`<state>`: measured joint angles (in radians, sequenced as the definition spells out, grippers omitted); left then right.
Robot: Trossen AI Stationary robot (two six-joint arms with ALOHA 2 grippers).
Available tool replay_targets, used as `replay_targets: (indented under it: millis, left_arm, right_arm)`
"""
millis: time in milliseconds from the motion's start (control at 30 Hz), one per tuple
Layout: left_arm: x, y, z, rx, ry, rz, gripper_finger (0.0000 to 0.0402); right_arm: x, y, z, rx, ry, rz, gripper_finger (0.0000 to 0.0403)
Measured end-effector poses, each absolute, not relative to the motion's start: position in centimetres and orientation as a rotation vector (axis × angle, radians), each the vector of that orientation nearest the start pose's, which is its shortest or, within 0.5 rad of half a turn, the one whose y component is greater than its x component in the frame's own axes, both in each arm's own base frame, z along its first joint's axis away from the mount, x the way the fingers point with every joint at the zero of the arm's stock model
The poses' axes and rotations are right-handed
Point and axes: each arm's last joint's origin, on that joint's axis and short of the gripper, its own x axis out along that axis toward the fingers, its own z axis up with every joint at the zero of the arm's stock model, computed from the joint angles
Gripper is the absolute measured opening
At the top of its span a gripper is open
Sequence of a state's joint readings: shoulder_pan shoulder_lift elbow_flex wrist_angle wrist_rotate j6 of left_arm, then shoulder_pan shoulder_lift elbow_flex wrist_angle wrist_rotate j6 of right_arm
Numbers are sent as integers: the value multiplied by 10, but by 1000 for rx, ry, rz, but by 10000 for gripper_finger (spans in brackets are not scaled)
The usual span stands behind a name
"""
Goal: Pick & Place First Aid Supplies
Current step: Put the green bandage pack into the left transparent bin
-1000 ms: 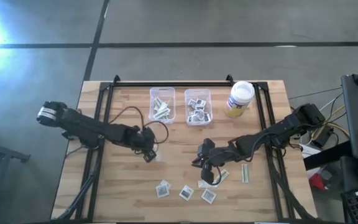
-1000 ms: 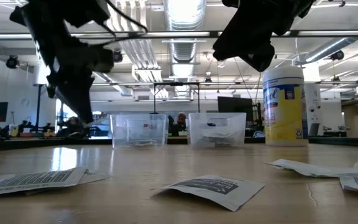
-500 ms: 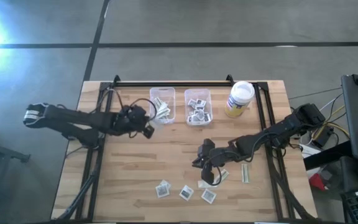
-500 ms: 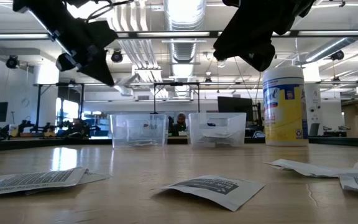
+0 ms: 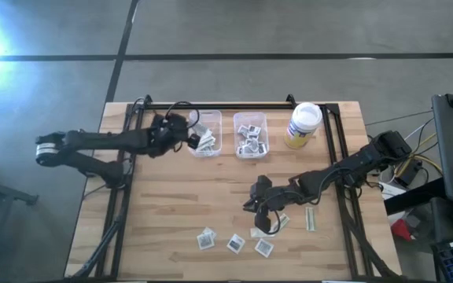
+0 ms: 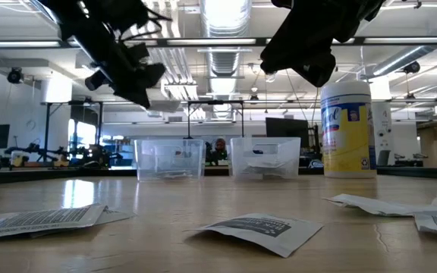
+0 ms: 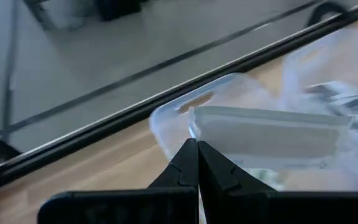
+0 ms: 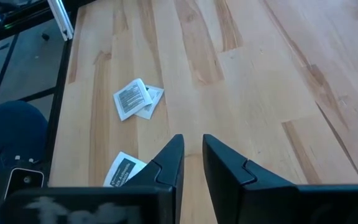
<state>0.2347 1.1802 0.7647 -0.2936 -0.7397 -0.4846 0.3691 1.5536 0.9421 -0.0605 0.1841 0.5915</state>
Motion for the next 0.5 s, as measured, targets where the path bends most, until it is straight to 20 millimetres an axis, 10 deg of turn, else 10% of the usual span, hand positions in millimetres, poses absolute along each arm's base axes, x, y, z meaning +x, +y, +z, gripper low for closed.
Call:
replay_targets:
  millis: [500]
  left_arm:
    - [261, 99, 192, -300, 677, 1029, 0]
  right_arm:
    - [305, 112, 215, 384, 678, -20, 55]
